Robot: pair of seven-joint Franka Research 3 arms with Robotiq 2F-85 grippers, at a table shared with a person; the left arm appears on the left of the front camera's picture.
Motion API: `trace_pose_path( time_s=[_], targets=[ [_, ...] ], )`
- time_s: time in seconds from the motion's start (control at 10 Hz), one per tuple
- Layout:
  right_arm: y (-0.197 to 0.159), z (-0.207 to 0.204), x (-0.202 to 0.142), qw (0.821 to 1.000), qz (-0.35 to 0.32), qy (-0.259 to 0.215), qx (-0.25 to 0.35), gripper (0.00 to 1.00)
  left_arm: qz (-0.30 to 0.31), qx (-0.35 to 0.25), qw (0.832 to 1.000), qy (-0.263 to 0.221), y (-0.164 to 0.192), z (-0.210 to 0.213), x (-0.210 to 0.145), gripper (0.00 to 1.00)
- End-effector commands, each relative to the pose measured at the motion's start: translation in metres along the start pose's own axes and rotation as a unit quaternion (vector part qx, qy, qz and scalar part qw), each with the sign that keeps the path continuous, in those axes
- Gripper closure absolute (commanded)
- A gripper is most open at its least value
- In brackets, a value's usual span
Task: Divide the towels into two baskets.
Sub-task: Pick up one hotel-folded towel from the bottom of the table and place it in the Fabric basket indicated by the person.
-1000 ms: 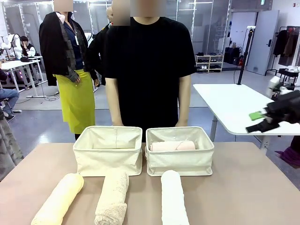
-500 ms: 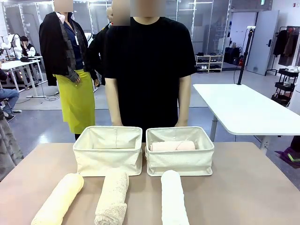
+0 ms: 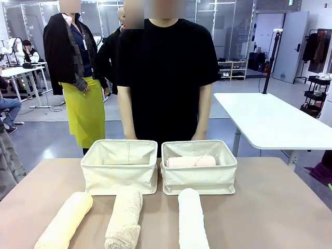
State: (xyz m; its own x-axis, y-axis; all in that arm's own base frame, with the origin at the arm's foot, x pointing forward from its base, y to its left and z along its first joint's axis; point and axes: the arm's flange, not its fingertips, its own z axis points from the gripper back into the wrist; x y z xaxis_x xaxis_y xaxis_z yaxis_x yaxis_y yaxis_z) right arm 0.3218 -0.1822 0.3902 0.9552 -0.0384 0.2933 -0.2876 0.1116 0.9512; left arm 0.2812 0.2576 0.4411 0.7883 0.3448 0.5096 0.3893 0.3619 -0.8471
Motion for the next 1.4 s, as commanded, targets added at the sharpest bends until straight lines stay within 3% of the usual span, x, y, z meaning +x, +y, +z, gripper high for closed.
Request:
trace_pose_path(
  time_s=[0.0,1.3],
  targets=[
    [0.0057,-0.0046,0.0006,1.000,0.001,0.009,0.002,0.00,-0.004,-0.007,1.000,-0.004,-0.0019,0.0031,-0.0016,0.00],
    [0.0057,-0.0046,0.0006,1.000,0.001,0.009,0.002,0.00,-0.004,-0.007,1.000,-0.004,-0.0019,0.0031,-0.0016,0.00]
  ],
)
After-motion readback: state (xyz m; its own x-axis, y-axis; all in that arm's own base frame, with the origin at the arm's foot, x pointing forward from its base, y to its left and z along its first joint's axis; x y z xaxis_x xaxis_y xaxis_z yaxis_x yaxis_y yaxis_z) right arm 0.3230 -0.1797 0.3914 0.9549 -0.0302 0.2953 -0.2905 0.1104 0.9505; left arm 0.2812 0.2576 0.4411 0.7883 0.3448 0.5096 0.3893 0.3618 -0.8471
